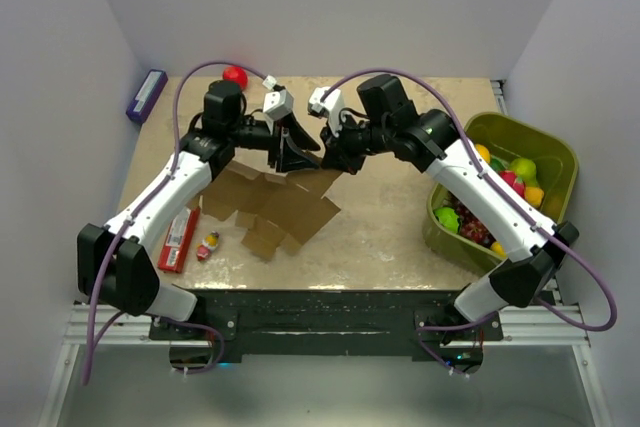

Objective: Fold the paper box

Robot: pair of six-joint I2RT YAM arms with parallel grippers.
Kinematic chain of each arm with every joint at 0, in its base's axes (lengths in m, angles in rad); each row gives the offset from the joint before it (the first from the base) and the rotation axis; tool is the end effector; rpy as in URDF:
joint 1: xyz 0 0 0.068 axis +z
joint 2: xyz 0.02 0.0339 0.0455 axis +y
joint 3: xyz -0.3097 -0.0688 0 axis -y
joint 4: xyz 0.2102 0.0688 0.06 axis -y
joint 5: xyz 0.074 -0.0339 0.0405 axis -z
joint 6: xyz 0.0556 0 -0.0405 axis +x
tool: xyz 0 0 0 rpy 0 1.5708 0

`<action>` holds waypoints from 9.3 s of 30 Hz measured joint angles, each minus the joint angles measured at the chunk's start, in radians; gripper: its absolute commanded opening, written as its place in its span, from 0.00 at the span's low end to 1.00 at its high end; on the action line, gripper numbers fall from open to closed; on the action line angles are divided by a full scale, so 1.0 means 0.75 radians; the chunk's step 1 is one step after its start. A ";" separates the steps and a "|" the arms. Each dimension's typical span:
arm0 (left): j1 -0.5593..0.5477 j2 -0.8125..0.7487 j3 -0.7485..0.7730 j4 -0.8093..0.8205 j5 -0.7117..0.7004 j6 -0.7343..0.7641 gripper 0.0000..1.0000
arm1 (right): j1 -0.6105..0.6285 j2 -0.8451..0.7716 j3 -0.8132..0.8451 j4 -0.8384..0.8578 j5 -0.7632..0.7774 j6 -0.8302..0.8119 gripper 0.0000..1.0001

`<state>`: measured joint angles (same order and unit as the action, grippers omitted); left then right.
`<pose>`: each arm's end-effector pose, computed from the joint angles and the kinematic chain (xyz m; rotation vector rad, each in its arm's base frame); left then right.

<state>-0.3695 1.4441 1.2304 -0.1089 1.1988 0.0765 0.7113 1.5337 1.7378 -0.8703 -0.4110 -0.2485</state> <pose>0.2502 -0.1524 0.4049 1.1824 1.4615 -1.3175 0.2131 0.2130 0.4471 -1.2434 1.8944 0.7086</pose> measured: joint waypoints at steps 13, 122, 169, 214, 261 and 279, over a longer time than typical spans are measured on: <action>-0.018 0.010 -0.004 -0.024 0.071 0.027 0.00 | -0.004 -0.066 -0.095 0.093 0.046 -0.002 0.26; -0.291 -0.349 -0.200 -0.025 -1.110 0.413 0.96 | -0.109 0.063 -0.173 0.064 0.174 0.280 0.00; -0.294 -0.261 -0.243 0.054 -0.939 0.330 0.16 | -0.047 0.064 -0.204 0.039 0.105 0.234 0.00; -0.025 -0.320 -0.417 0.353 -0.990 -0.174 0.00 | -0.354 -0.255 -0.740 0.644 0.383 0.630 0.70; -0.355 -0.505 -0.627 0.357 -1.281 -0.222 0.54 | -0.375 -0.106 -0.845 0.722 0.461 0.693 0.00; -0.329 -0.317 -1.042 0.656 -1.504 -0.541 0.40 | -0.375 -0.134 -0.867 0.721 0.461 0.672 0.00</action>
<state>-0.6159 1.2060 0.4488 0.3832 0.0708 -0.3294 0.4297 1.4330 1.0878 -0.3294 -0.0650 0.2554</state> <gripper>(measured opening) 0.430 0.015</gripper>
